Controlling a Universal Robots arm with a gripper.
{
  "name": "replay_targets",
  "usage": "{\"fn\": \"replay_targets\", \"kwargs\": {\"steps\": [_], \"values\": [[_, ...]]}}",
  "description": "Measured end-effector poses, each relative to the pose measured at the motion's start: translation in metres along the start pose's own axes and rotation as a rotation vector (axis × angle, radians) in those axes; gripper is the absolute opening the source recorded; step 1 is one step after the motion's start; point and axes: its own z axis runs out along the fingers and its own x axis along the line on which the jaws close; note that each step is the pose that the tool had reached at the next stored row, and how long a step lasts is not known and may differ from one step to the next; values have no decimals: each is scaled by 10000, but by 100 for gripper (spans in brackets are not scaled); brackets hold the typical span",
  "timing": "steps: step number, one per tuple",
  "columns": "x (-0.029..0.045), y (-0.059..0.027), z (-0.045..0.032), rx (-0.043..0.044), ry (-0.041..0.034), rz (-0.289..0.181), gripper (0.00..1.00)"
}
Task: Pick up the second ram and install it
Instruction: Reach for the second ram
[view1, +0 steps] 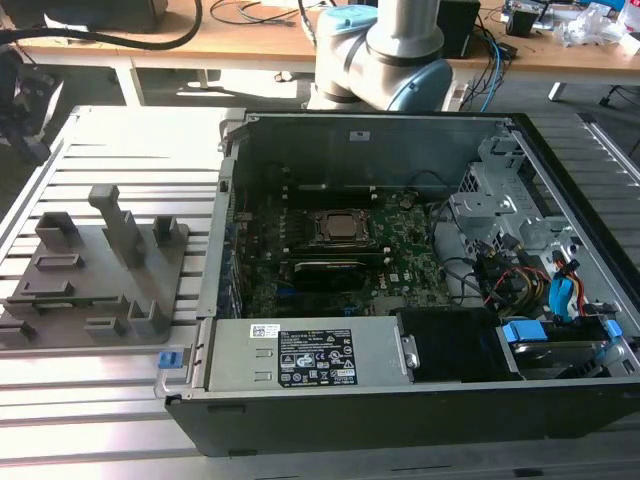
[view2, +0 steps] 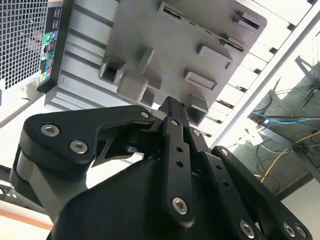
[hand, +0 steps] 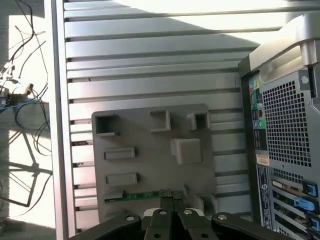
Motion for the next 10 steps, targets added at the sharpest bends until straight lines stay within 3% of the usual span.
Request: {"fn": "replay_targets", "kwargs": {"steps": [1,4,7,10], "values": [[53,-62,-4,-1,0,-2,11],[57,-180,-10,18,-1,-5,11],[54,-294,-15,131,-9,-20,11],[55,-314,-15,168,-13,-22,11]]}}
